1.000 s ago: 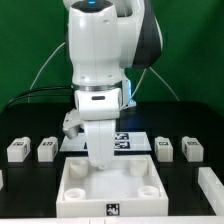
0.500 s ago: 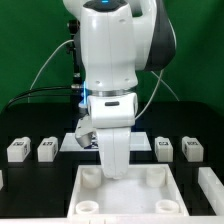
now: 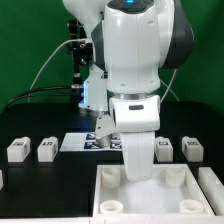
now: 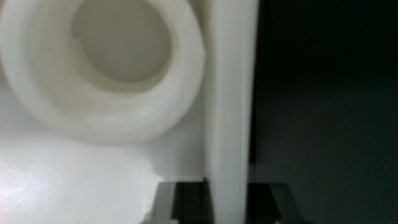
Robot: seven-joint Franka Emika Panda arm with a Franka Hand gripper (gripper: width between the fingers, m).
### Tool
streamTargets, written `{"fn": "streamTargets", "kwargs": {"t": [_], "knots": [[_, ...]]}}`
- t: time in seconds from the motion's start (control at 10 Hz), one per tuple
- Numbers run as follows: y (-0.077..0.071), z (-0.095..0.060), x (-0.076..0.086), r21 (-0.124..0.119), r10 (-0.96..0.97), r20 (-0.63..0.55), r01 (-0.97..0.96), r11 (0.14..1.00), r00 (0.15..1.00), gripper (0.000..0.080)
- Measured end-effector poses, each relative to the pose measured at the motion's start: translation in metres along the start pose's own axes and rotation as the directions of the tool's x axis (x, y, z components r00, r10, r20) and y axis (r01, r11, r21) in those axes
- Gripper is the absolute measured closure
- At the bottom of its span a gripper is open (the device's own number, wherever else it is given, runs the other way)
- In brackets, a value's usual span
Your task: Assemble one leg
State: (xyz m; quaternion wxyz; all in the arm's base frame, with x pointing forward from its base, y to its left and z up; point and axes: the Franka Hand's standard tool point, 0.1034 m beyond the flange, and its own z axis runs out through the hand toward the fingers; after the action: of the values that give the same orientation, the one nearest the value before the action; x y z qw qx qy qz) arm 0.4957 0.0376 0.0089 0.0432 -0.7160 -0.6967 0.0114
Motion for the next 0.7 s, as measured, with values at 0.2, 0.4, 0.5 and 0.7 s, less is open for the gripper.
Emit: {"fn": "streamTargets", "kwargs": {"t": [0.2,0.4,0.5,0.7], "knots": [[0.0,0.0,0.002,0.0,0.002,-0.001,-0.002,1.0,1.0,0.0735],[0.0,0.0,0.014,0.004,0.012,-0.004,-0.012,1.0,1.0,0.0735],[0.0,0.0,0.019,0.006,0.021,-0.002,-0.021,1.0,1.0,0.0735],[0.0,-0.002,0.019,0.012,0.022,0.009,-0.023,1.0,1.0,0.0734]]}}
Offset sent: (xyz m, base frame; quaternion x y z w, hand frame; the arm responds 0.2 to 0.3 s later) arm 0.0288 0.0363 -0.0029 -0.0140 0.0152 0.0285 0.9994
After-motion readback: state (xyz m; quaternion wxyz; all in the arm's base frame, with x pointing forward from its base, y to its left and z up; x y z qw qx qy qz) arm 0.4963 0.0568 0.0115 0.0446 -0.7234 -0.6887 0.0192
